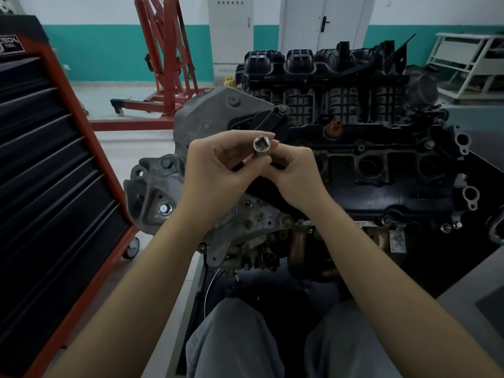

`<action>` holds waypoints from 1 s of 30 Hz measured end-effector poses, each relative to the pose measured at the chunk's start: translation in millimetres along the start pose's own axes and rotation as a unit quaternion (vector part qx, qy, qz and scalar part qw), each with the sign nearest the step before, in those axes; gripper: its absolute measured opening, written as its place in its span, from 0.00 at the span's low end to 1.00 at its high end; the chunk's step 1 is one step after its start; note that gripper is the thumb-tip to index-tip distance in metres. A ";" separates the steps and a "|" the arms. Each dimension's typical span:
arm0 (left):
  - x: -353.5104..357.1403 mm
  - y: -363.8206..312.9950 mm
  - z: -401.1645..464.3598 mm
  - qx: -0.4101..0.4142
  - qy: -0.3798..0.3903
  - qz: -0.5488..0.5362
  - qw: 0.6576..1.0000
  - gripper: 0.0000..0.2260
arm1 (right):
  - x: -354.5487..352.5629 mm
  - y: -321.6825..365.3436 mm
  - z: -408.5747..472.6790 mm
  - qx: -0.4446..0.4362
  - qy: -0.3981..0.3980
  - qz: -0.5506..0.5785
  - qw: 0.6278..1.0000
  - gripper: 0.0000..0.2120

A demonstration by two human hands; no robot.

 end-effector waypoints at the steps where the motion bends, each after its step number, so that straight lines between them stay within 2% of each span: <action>1: 0.5 -0.4 0.6 0.005 -0.011 0.019 1.000 0.15 | -0.1 -0.6 0.3 0.003 -0.004 0.001 1.000 0.08; 6: 1.6 -0.6 0.9 0.022 -0.056 0.040 0.997 0.13 | -0.7 0.4 0.1 -0.002 -0.002 0.008 1.000 0.08; 10: -0.9 -0.6 0.4 0.007 -0.012 -0.020 1.000 0.15 | -0.1 0.2 -0.6 0.001 0.009 0.002 1.000 0.08; 12: -0.4 -0.9 0.6 0.009 0.003 -0.003 1.000 0.14 | -0.1 -0.3 -0.4 0.002 -0.009 -0.004 1.000 0.07; 16: 1.2 -1.7 0.9 0.034 -0.027 0.056 0.998 0.11 | 0.2 -0.4 0.7 0.006 -0.020 0.015 1.000 0.07; 22: 0.5 -1.6 -0.1 0.010 0.012 -0.009 1.000 0.14 | 0.8 1.6 -0.6 -0.012 0.021 0.012 1.000 0.12; 28: 1.7 -4.7 -1.4 0.046 -0.040 0.071 0.996 0.12 | -0.7 -0.5 0.8 -0.001 -0.019 0.023 1.000 0.08; 30: 1.8 -5.0 -1.9 0.051 -0.037 0.073 0.995 0.13 | -1.4 0.0 0.4 -0.004 -0.018 0.018 1.000 0.09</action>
Point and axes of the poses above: each hand's wrist, its own z-axis towards the middle knuckle, its own x-axis out of the palm, y = z × x, the point moved 1 cm from there along z, towards the middle knuckle, and after that the axes turned 2 degrees about y, right-handed, at the moved point
